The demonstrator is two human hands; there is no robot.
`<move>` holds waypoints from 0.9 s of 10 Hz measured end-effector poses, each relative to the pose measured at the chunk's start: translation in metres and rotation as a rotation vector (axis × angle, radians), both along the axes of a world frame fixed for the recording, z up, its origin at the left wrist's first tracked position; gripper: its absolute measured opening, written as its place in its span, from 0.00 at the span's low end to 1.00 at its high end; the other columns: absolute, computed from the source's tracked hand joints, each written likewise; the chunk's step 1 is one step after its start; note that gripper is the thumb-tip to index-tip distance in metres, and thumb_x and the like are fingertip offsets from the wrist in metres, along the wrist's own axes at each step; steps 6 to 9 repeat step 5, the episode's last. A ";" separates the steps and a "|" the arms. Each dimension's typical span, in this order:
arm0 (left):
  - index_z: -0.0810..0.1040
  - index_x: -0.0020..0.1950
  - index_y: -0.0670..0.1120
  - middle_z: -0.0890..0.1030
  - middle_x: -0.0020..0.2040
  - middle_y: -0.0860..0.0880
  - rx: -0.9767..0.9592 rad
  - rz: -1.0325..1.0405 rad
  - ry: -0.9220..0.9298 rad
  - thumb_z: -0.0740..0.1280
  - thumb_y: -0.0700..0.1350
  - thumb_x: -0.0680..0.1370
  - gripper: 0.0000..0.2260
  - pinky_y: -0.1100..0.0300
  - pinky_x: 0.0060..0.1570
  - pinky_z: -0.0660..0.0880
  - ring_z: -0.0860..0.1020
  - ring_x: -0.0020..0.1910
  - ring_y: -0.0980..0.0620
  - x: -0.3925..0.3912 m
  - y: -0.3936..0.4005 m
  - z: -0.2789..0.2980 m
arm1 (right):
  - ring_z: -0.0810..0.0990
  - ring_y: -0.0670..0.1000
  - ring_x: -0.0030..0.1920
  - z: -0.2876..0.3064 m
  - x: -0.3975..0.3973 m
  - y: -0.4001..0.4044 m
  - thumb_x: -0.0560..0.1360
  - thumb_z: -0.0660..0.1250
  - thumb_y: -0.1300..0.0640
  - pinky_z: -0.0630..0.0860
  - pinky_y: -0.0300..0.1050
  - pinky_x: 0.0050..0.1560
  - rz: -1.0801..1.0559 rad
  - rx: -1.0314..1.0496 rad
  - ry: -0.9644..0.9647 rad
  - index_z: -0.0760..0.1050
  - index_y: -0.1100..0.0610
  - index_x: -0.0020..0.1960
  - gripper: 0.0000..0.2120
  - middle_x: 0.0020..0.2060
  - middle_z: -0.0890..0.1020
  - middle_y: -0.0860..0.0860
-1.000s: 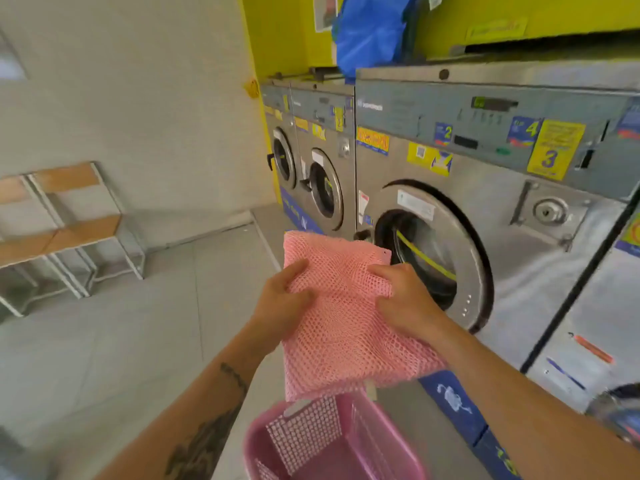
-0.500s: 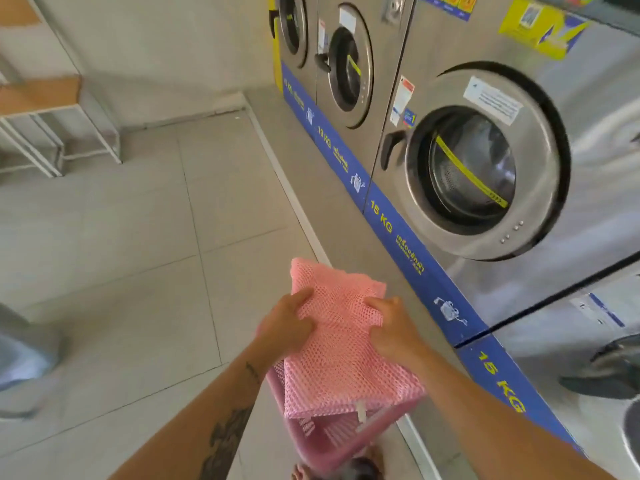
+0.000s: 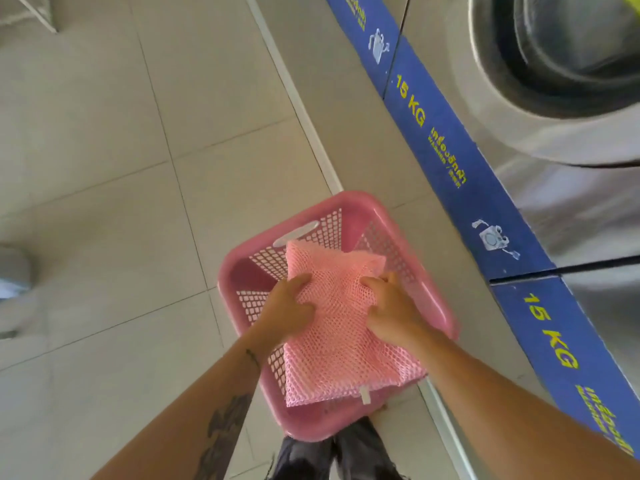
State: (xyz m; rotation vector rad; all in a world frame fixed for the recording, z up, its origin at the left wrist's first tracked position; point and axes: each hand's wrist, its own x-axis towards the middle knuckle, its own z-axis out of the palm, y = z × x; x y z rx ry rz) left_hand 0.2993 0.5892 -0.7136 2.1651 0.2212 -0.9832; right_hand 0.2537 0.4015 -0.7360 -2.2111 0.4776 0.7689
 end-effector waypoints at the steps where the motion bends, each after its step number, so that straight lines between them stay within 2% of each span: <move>1: 0.66 0.75 0.54 0.63 0.75 0.48 0.047 0.015 0.066 0.63 0.37 0.77 0.28 0.70 0.37 0.72 0.71 0.62 0.48 0.000 -0.003 -0.077 | 0.76 0.57 0.62 -0.074 0.001 -0.002 0.72 0.62 0.69 0.82 0.50 0.47 0.046 -0.022 0.050 0.63 0.51 0.75 0.34 0.73 0.59 0.50; 2: 0.66 0.75 0.54 0.62 0.76 0.48 0.074 0.008 0.092 0.63 0.37 0.77 0.28 0.62 0.49 0.75 0.69 0.69 0.44 0.001 -0.004 -0.121 | 0.76 0.57 0.62 -0.114 0.002 -0.002 0.72 0.63 0.69 0.82 0.51 0.51 0.064 -0.027 0.069 0.63 0.51 0.75 0.34 0.72 0.59 0.50; 3: 0.65 0.75 0.56 0.61 0.77 0.47 0.119 -0.010 0.123 0.63 0.38 0.77 0.28 0.48 0.63 0.72 0.64 0.73 0.41 0.007 -0.003 -0.176 | 0.75 0.55 0.62 -0.163 0.009 -0.003 0.72 0.63 0.69 0.81 0.48 0.49 0.110 -0.027 0.070 0.63 0.52 0.75 0.34 0.72 0.59 0.51; 4: 0.64 0.76 0.56 0.59 0.77 0.47 0.146 -0.055 0.131 0.63 0.39 0.77 0.28 0.47 0.65 0.71 0.63 0.73 0.40 0.009 -0.004 -0.200 | 0.72 0.57 0.66 -0.189 0.014 -0.005 0.73 0.63 0.66 0.80 0.52 0.56 0.144 -0.026 0.065 0.62 0.51 0.75 0.32 0.73 0.57 0.52; 5: 0.62 0.77 0.53 0.53 0.80 0.48 0.233 -0.091 0.092 0.64 0.37 0.76 0.30 0.53 0.61 0.73 0.61 0.75 0.39 0.012 -0.007 -0.224 | 0.61 0.63 0.74 -0.219 0.019 -0.009 0.76 0.61 0.54 0.68 0.58 0.70 0.248 -0.108 0.168 0.56 0.46 0.76 0.30 0.78 0.46 0.53; 9: 0.62 0.77 0.53 0.53 0.80 0.48 0.233 -0.091 0.092 0.64 0.37 0.76 0.30 0.53 0.61 0.73 0.61 0.75 0.39 0.012 -0.007 -0.224 | 0.61 0.63 0.74 -0.219 0.019 -0.009 0.76 0.61 0.54 0.68 0.58 0.70 0.248 -0.108 0.168 0.56 0.46 0.76 0.30 0.78 0.46 0.53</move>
